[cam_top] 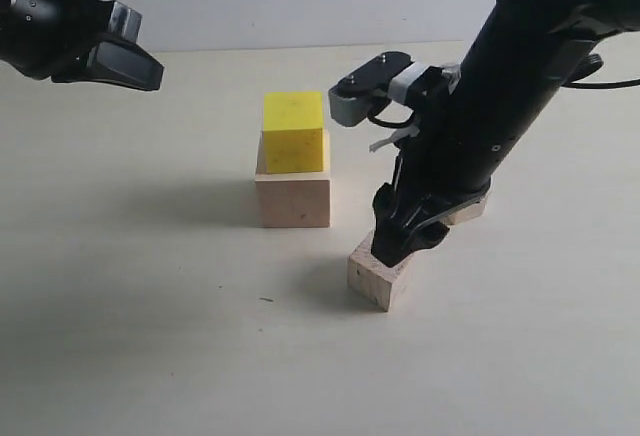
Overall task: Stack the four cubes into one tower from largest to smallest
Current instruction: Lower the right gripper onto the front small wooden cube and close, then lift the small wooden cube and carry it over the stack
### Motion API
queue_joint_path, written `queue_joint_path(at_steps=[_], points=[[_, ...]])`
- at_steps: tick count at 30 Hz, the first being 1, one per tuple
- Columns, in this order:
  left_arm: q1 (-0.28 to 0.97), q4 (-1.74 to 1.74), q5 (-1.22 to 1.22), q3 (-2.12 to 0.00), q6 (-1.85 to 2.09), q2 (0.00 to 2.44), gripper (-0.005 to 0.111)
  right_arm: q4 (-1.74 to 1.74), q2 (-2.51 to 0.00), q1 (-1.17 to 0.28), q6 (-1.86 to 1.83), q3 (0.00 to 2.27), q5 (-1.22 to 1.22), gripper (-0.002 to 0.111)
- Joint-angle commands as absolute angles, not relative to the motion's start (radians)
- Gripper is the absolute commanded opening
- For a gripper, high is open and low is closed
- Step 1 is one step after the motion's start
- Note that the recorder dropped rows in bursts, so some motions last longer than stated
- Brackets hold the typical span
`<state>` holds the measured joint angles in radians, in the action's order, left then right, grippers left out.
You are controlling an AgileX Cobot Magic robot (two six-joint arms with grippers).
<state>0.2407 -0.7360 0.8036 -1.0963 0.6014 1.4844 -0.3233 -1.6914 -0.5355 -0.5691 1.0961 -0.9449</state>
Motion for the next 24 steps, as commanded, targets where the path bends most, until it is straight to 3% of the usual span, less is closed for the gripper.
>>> queue_joint_path(at_steps=[1,24], points=[[0.240,-0.743,0.824,-1.094,0.596,1.476,0.000,-0.329,-1.739,-0.534,-0.586,1.095,-0.921,0.069],[0.240,-0.743,0.830,-1.094,0.605,1.476,0.000,-0.271,-1.918,-0.534,-0.586,1.193,-0.917,0.073]])
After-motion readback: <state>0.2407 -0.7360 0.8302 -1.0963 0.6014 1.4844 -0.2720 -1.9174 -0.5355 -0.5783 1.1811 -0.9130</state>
